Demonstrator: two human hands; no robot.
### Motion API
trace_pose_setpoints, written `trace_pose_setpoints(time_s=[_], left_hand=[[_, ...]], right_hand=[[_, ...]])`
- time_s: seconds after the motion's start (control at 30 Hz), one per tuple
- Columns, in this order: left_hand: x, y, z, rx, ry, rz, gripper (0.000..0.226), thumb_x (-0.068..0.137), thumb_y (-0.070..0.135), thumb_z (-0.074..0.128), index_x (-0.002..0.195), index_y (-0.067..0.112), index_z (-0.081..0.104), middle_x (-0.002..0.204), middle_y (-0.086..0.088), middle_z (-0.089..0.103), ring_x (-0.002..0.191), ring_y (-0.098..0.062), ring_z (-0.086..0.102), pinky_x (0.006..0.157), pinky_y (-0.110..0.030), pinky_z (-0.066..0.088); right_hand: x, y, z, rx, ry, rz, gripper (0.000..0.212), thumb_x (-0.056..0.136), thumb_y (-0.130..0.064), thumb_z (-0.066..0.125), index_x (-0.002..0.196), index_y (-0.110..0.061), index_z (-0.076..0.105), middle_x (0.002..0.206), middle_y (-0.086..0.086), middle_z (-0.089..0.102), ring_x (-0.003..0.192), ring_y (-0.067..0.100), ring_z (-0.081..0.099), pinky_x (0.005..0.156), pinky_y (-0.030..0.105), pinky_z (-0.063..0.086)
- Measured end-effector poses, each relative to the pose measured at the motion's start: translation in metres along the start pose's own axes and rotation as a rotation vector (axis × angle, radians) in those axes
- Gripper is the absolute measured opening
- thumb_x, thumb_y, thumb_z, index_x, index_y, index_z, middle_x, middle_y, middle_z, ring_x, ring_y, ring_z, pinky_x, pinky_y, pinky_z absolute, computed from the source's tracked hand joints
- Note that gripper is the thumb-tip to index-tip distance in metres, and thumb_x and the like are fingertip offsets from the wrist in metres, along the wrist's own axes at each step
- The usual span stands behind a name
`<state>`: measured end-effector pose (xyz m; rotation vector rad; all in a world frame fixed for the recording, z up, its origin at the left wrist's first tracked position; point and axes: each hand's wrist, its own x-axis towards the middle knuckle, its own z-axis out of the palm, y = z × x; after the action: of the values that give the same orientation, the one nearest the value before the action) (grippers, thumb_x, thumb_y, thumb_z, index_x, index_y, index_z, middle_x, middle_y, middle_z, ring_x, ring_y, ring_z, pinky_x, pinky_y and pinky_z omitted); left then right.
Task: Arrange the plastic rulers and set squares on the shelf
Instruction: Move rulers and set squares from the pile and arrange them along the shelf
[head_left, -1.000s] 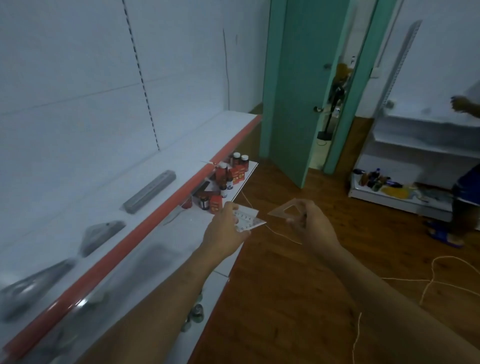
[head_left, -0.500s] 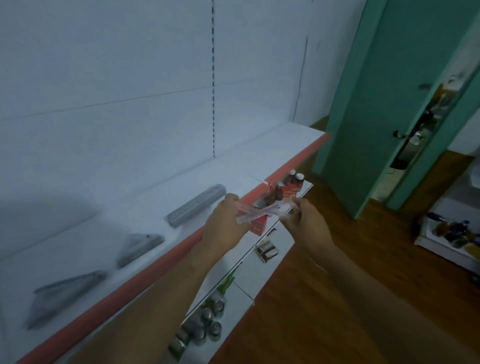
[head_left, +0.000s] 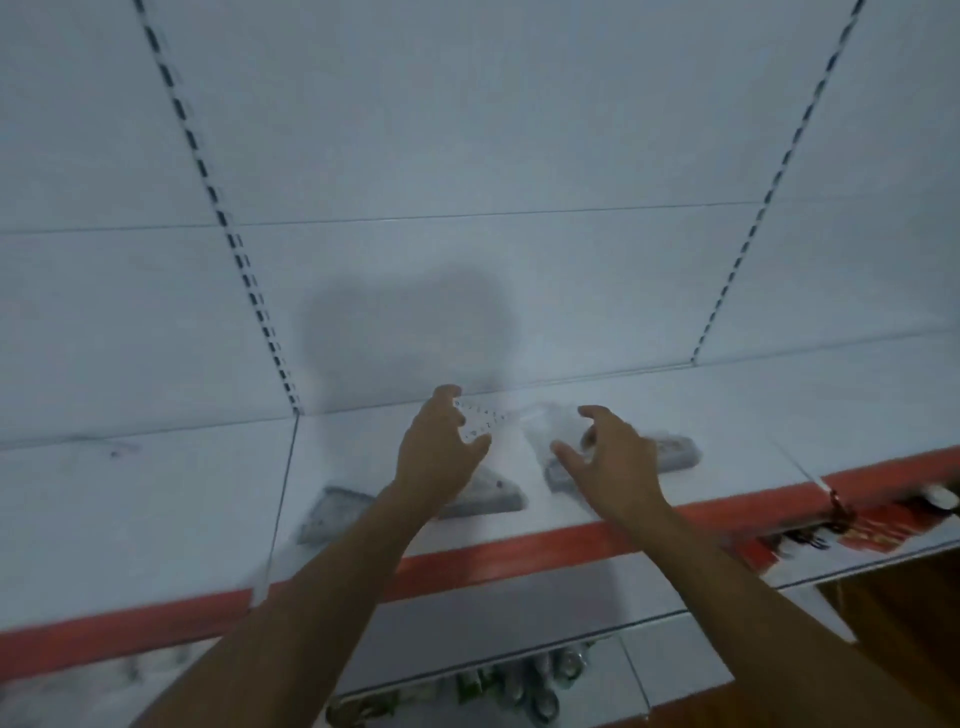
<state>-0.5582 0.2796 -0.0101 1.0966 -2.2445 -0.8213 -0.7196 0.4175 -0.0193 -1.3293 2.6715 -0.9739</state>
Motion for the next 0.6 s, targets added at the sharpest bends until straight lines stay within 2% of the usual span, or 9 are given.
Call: trace_pose_setpoints(time_s=[0.13,0.3,0.4,0.5,0.6], left_hand=[[-0.005,-0.018,-0.014,0.030,0.108,-0.106,0.067,0.079,0.033,0.074,0.136,0.018,0.041,0.102,0.004,0.057,0.096,-0.019,0.060,0.088,-0.036,0.049],[-0.017,-0.027,-0.020,0.036,0.186,-0.217,0.070,0.082,0.028,0.073,0.141,0.014,0.037,0.115,-0.004,0.059,0.102,-0.022,0.059,0.092,-0.036,0.048],[-0.026,-0.031,-0.020,0.021,0.210,-0.223,0.072,0.083,0.025,0.073,0.143,0.011,0.035,0.119,-0.007,0.059,0.103,-0.024,0.059,0.093,-0.041,0.048],[-0.030,-0.033,-0.021,0.023,0.215,-0.233,0.073,0.082,0.025,0.074,0.143,0.010,0.035,0.119,-0.009,0.060,0.103,-0.026,0.059,0.093,-0.042,0.048],[-0.031,-0.032,-0.023,0.019,0.158,-0.236,0.075,0.083,0.025,0.074,0.144,0.009,0.034,0.125,-0.010,0.058,0.104,-0.026,0.059,0.095,-0.041,0.047]], right_hand=[[0.013,-0.017,0.024,-0.007,-0.101,-0.128,0.057,0.086,-0.054,0.058,0.132,-0.022,0.048,0.093,-0.010,0.055,0.096,0.012,0.054,0.088,0.032,0.029],[0.016,-0.028,0.042,0.010,-0.185,-0.290,0.055,0.084,-0.053,0.060,0.128,-0.023,0.051,0.096,-0.010,0.052,0.098,0.014,0.052,0.089,0.033,0.028],[0.013,-0.029,0.049,-0.024,-0.242,-0.352,0.055,0.083,-0.058,0.058,0.128,-0.028,0.050,0.097,-0.012,0.048,0.101,0.011,0.050,0.089,0.031,0.025],[0.009,-0.028,0.054,-0.100,-0.282,-0.381,0.058,0.082,-0.063,0.054,0.129,-0.031,0.050,0.113,-0.008,0.051,0.110,0.013,0.046,0.096,0.035,0.024],[0.006,-0.028,0.057,-0.219,-0.296,-0.423,0.061,0.081,-0.065,0.052,0.130,-0.031,0.049,0.123,-0.004,0.046,0.118,0.016,0.040,0.100,0.038,0.020]])
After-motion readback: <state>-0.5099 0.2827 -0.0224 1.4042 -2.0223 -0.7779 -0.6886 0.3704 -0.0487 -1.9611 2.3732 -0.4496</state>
